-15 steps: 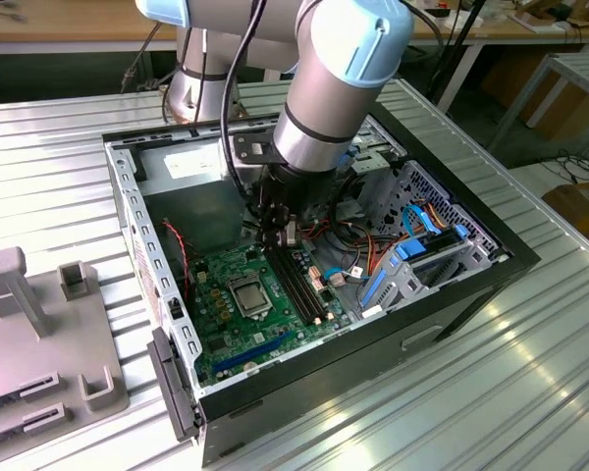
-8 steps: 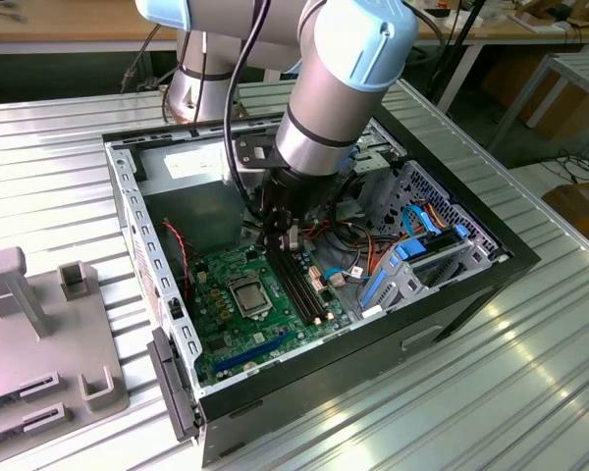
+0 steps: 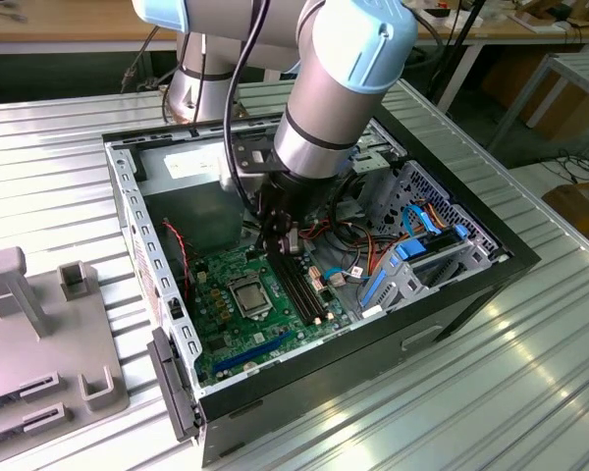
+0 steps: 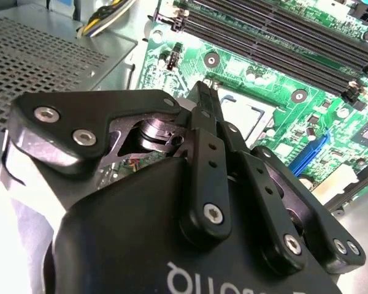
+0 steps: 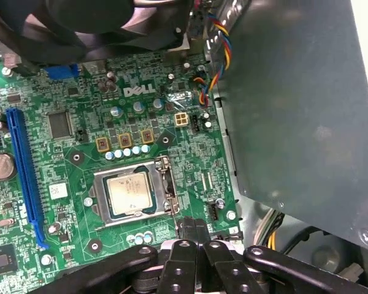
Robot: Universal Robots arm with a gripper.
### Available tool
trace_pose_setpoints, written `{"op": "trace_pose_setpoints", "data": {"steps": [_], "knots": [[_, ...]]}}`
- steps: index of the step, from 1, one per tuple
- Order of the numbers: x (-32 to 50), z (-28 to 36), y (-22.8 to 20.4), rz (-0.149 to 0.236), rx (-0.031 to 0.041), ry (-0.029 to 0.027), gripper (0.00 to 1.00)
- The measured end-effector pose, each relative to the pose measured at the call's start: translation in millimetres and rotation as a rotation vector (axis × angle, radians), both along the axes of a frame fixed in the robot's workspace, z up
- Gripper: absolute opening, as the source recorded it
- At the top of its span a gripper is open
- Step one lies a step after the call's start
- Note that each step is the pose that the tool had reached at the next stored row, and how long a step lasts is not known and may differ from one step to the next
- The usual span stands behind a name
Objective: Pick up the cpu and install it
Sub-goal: 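Install the first cpu locking lever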
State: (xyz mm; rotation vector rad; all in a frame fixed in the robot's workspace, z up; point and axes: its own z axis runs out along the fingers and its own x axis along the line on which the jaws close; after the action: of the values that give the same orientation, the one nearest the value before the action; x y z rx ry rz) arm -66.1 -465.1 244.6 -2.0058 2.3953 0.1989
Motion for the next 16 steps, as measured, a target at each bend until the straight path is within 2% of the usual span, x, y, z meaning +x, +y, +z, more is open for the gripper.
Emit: {"op": "trace_pose_setpoints", "data": {"steps": [3,6,10,16], "knots": [[0.0,-0.1,-0.2,0.043,0.0002,-0.0002,0.11],[0.0,-0.4,-1.2,0.102,0.0004,-0.0005,0.11],[0.1,-0.4,-3.7,0.108,0.0001,-0.0016,0.11],[0.1,-0.4,-9.8,0.109,-0.0001,-0.0024,0.11]]}}
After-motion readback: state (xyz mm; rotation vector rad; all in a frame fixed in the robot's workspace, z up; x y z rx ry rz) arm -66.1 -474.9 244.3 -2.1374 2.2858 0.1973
